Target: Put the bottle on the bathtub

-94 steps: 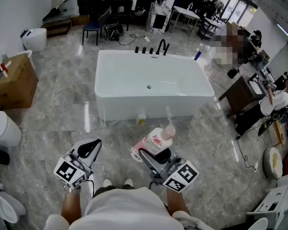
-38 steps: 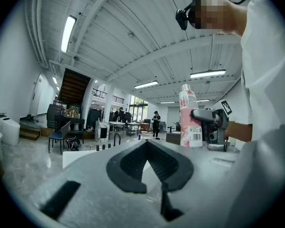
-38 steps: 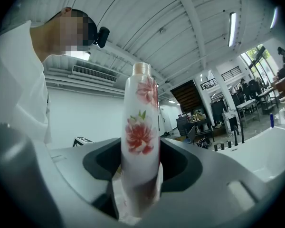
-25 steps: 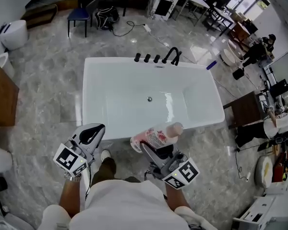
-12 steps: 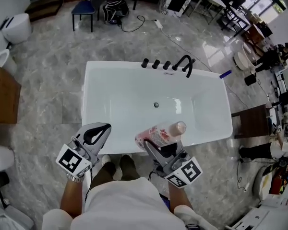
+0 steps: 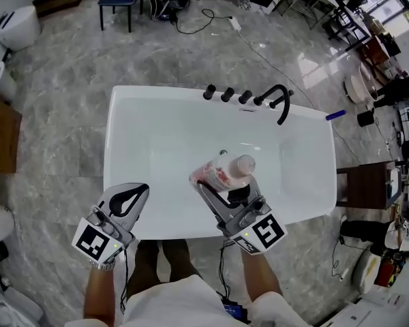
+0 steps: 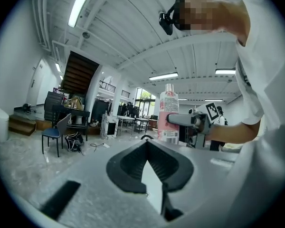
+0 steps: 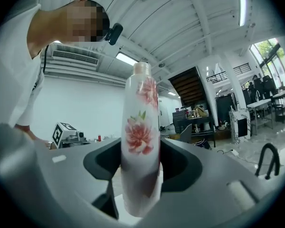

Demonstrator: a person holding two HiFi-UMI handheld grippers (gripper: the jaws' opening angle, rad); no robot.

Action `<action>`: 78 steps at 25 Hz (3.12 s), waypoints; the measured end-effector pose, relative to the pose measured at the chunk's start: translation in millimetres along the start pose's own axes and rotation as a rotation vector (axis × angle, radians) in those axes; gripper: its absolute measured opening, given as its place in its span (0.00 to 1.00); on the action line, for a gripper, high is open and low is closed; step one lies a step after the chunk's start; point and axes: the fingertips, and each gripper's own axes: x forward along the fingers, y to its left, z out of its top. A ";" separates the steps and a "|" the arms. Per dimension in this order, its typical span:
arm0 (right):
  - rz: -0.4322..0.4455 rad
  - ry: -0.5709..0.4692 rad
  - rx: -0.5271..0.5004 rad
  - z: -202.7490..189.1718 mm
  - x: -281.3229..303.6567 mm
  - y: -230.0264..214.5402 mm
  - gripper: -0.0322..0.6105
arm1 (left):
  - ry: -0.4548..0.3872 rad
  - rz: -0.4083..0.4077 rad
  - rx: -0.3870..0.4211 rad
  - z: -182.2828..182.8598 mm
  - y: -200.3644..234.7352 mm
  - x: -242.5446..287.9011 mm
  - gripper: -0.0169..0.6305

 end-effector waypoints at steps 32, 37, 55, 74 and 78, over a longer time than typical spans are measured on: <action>-0.143 -0.063 -0.210 -324.5 356.7 -283.2 0.43 | -0.007 0.082 -0.034 -284.0 211.7 172.6 0.03; -0.167 -0.038 -0.203 -344.4 387.9 -288.9 0.43 | -0.041 0.094 -0.029 -277.7 222.6 172.4 0.03; -0.200 -0.080 -0.040 -351.3 335.4 -297.3 0.73 | -0.038 0.138 -0.029 -265.0 207.8 135.5 0.03; 0.024 0.035 -0.110 -241.8 152.9 -120.3 0.91 | -0.113 0.094 -0.003 -146.4 142.6 112.8 0.03; 0.011 0.021 -0.076 -193.8 99.4 -95.9 0.96 | -0.103 0.086 0.007 -108.0 122.6 103.6 0.03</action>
